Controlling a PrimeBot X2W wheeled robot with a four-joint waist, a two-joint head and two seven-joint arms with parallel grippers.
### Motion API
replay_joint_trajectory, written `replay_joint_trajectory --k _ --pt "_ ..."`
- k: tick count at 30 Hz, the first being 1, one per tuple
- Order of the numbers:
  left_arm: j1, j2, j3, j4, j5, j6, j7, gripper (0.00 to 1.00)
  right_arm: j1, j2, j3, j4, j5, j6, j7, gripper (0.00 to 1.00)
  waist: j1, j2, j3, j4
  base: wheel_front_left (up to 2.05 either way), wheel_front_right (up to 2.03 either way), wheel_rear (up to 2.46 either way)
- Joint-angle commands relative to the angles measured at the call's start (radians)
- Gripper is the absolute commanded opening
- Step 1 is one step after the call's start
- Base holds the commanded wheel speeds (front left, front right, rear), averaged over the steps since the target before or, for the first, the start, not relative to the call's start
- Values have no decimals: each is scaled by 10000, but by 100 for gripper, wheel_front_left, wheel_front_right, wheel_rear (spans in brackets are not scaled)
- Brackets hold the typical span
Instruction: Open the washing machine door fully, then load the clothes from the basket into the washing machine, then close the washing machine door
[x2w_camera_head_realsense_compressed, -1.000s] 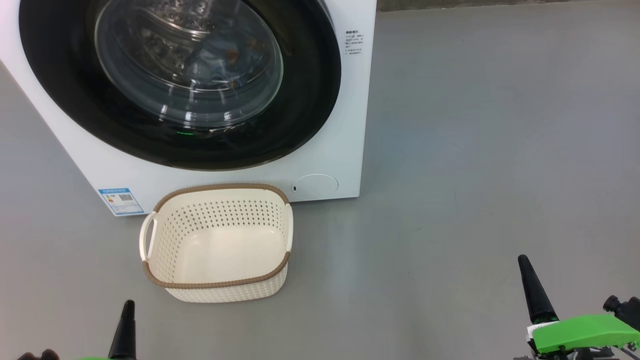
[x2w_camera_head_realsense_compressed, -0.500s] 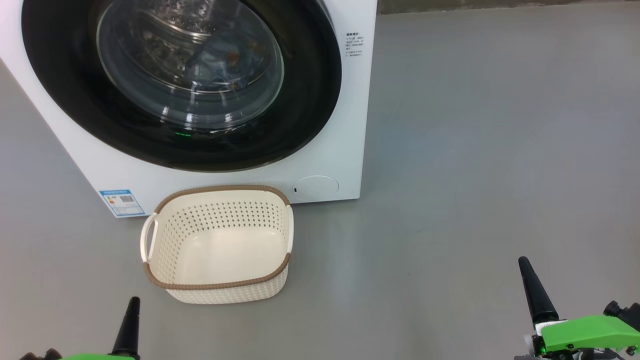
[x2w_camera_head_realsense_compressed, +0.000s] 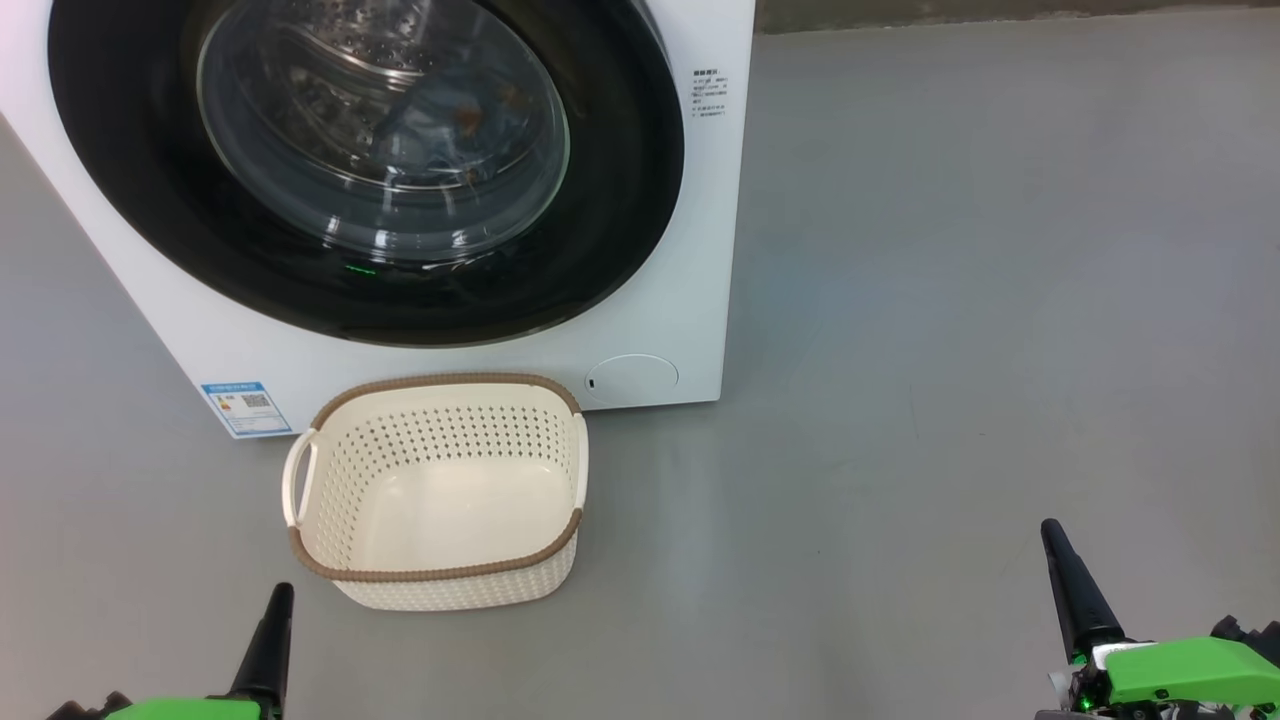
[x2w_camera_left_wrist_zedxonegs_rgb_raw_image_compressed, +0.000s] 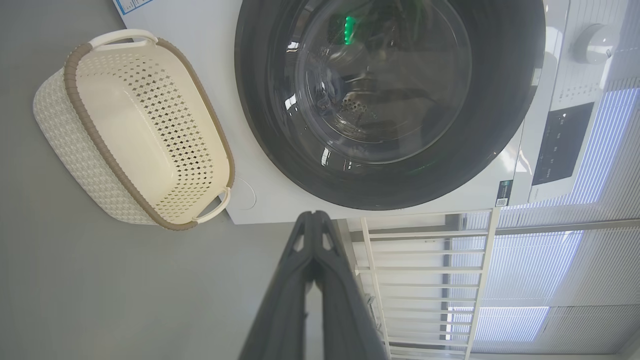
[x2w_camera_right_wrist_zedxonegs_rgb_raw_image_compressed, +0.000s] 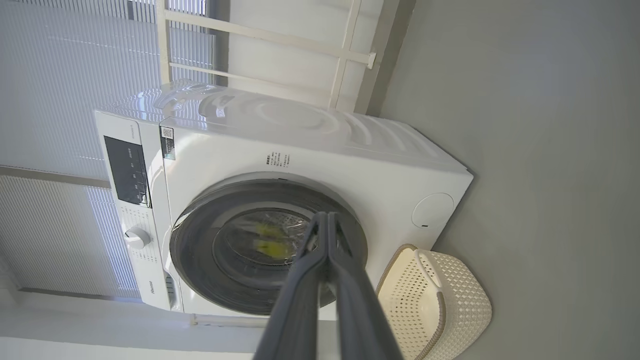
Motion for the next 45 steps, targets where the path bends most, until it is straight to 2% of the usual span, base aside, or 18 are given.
replay_joint_trajectory --k 1,15,45 --pt "-554 258 235 -151 -360 -81 103 0 -528 -36 105 -204 363 15 115 0 0 -1 -7 2 0 0 0" --pt "-791 294 211 40 -1936 -104 513 0 -593 19 -19 -75 1871 14 538 0 0 -1 -61 13 0 0 0" --pt "-791 294 210 38 -1937 -104 512 0 -599 66 -86 -72 1815 14 591 0 0 -1 -61 13 0 0 0"
